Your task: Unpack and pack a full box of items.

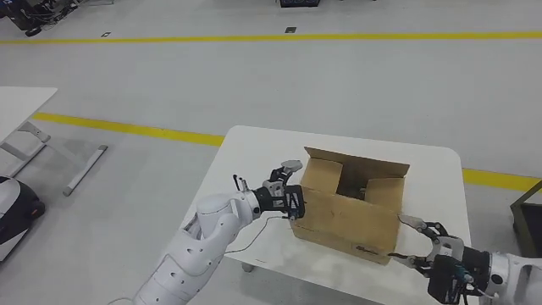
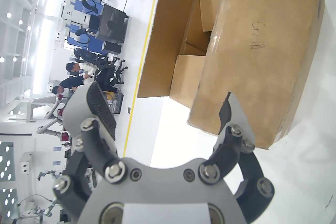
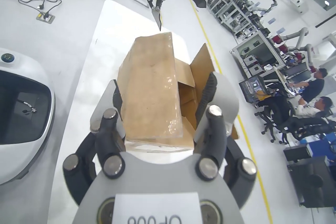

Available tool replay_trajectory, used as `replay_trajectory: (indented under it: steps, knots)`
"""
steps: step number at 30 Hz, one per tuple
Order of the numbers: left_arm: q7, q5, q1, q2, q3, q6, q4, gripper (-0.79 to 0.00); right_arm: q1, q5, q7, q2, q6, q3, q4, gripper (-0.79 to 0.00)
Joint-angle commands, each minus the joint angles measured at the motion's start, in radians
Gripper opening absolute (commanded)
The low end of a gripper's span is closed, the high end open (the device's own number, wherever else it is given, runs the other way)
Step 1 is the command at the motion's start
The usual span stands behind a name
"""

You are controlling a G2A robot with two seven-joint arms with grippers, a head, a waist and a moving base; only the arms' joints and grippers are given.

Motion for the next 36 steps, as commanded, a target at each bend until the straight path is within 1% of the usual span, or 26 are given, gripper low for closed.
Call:
replay_trajectory:
  steps: [1,3,4,5,6,8,10,11,15,18,23,26,29,32,36]
  knots:
    - [-0.010,-0.026,0.000,0.000,-0.009,0.019,-0.006,0.000,-0.012,0.007,-0.018,0.004,0.010,0.025,-0.002,-0.292]
    - [-0.023,-0.047,-0.001,0.000,-0.019,0.031,-0.007,0.000,-0.024,0.021,-0.024,0.008,0.015,0.050,0.008,-0.286]
    - [-0.028,-0.051,-0.002,0.001,-0.022,0.034,-0.007,0.000,-0.031,0.043,-0.032,0.008,0.015,0.059,0.018,-0.246]
    - [-0.031,-0.053,-0.003,0.002,-0.025,0.036,-0.005,0.000,-0.035,0.060,-0.033,0.009,0.013,0.067,0.034,-0.142]
    - [-0.033,-0.059,-0.005,0.002,-0.028,0.039,-0.003,0.000,-0.036,0.073,-0.022,0.009,0.009,0.072,0.051,-0.129]
    - [-0.041,-0.070,-0.009,0.002,-0.033,0.056,0.002,0.000,-0.036,0.127,-0.007,0.006,0.011,0.075,0.083,-0.182]
    - [-0.053,-0.083,-0.013,0.002,-0.033,0.073,0.008,0.000,-0.031,0.188,0.031,0.001,0.018,0.071,0.126,-0.554]
    - [-0.062,-0.088,-0.015,0.001,-0.032,0.082,0.012,0.000,-0.027,0.228,0.048,-0.003,0.024,0.067,0.144,-0.785]
    - [-0.098,-0.096,-0.025,-0.001,-0.020,0.106,0.025,0.000,-0.002,0.385,0.181,-0.018,0.065,0.054,0.209,-0.785]
    - [-0.106,-0.099,-0.029,-0.001,-0.014,0.114,0.030,0.000,0.038,0.489,0.288,-0.028,0.064,0.029,0.240,-0.785]
    - [-0.110,-0.100,-0.032,0.000,-0.010,0.120,0.032,0.000,0.154,0.629,0.494,-0.052,0.071,-0.047,0.317,-0.785]
    - [-0.110,-0.100,-0.032,0.000,-0.010,0.120,0.032,0.000,0.242,0.648,0.614,-0.069,0.074,-0.115,0.346,-0.785]
    - [-0.110,-0.100,-0.032,0.000,-0.010,0.120,0.032,0.000,0.323,0.646,0.690,-0.089,0.070,-0.188,0.383,-0.785]
    - [-0.110,-0.100,-0.032,0.000,-0.010,0.120,0.032,0.000,0.389,0.645,0.729,-0.112,0.043,-0.264,0.425,-0.785]
    - [-0.110,-0.100,-0.032,0.000,-0.010,0.120,0.032,0.000,0.450,0.638,0.719,-0.137,0.019,-0.336,0.488,-0.785]
